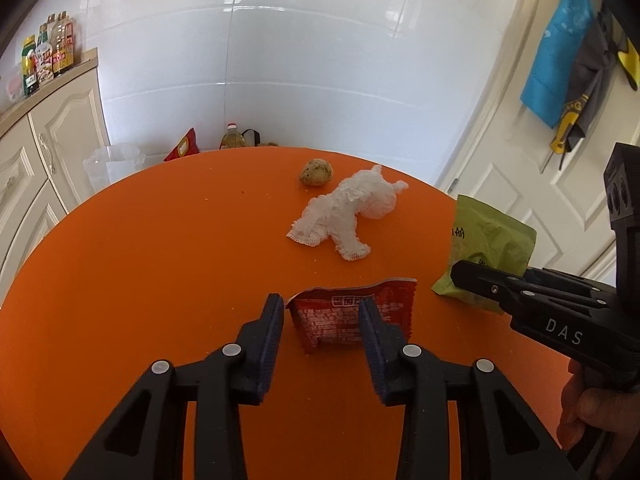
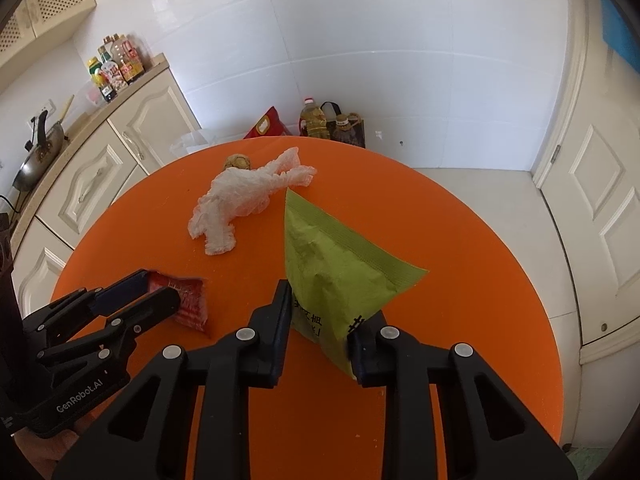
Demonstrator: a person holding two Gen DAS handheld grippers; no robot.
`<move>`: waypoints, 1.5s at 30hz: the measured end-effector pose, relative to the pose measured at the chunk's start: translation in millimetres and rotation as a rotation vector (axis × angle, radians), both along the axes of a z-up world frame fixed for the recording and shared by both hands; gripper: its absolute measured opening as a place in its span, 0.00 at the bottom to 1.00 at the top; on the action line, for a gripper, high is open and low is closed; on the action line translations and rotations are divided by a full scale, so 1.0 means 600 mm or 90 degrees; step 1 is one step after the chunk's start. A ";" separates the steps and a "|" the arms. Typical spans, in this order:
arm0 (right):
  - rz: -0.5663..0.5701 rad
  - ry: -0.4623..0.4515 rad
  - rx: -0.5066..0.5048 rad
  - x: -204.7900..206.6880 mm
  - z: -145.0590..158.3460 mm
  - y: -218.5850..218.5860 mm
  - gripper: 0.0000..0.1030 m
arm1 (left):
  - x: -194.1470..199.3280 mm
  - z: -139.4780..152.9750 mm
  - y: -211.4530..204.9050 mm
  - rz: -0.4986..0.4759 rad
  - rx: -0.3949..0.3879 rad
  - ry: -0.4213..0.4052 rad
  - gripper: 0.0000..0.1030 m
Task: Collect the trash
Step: 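Grasp the green bag with the right tool while the left tool grasps the red packet, then carry the green bag and red packet over the white bin and open both tools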
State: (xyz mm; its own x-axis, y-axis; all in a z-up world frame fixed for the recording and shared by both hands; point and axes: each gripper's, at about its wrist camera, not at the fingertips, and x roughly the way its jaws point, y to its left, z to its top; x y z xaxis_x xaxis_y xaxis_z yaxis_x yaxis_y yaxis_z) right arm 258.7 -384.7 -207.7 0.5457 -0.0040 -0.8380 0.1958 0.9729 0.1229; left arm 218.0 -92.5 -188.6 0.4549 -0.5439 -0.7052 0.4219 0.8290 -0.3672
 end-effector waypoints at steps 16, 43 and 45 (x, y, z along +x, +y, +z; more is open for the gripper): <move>-0.008 0.001 0.001 -0.015 0.006 -0.017 0.23 | -0.002 0.000 -0.073 -0.043 0.089 -0.044 0.64; -0.022 -0.027 0.015 -0.082 0.044 -0.027 0.21 | -0.055 0.025 -0.073 -0.073 -0.010 -0.020 0.21; -0.024 -0.029 0.012 -0.090 0.048 -0.026 0.21 | -0.061 0.031 -0.075 -0.070 -0.016 -0.023 0.21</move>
